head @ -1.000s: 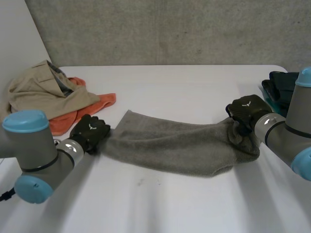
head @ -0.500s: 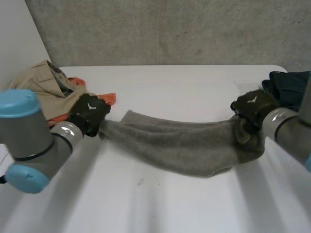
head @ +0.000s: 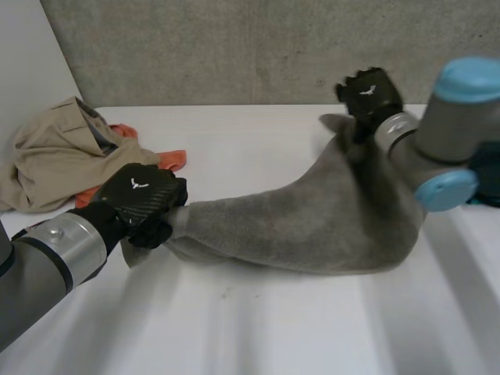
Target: Fold the laundry.
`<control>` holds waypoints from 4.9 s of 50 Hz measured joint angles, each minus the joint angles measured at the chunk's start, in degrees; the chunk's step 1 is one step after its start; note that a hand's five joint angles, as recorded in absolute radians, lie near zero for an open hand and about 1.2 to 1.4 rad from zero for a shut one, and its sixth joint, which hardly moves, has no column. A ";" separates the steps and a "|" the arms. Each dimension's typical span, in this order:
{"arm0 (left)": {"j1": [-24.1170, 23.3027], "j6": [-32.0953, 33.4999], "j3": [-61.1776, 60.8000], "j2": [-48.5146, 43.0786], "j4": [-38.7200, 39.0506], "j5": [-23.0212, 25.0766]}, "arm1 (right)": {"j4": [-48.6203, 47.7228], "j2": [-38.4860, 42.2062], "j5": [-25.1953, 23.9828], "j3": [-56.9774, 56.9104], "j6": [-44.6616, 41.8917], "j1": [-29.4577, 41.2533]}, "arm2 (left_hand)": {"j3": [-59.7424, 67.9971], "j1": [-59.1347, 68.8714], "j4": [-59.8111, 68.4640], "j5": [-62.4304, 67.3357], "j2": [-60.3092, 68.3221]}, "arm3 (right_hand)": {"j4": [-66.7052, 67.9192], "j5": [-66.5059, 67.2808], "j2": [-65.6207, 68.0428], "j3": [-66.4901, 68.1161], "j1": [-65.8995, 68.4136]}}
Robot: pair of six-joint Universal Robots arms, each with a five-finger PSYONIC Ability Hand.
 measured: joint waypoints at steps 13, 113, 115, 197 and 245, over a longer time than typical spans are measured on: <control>-1.53 -7.43 5.04 -1.73 -0.28 -0.33 | 6.40 -11.73 2.33 12.20 7.70 -0.60 | 0.00 0.00 0.00 0.00 0.00 | -11.92 -10.77 -10.08 -11.68 -7.43; -1.18 -5.69 65.05 -31.54 19.23 -10.35 | 1.73 -13.59 12.35 -11.09 -4.15 -6.68 | 0.12 0.00 0.26 0.00 0.10 | 44.58 42.67 45.19 44.38 43.92; -1.38 -5.78 63.18 -30.19 21.04 -10.45 | -0.20 -15.99 10.39 -8.74 -3.54 -6.74 | 0.12 0.00 0.26 0.06 0.10 | 44.58 43.12 45.20 44.38 43.92; -0.45 -7.74 16.41 -23.06 16.25 -9.79 | -7.98 -19.81 -17.04 55.01 0.48 -25.83 | 0.20 0.00 0.26 0.79 0.16 | 18.45 19.28 20.44 18.91 21.92; -1.01 10.99 37.60 -26.02 -3.10 -11.01 | 24.08 -19.84 4.30 14.54 -10.73 -15.64 | 0.21 0.00 0.27 0.79 0.16 | 44.57 43.68 45.23 44.40 43.83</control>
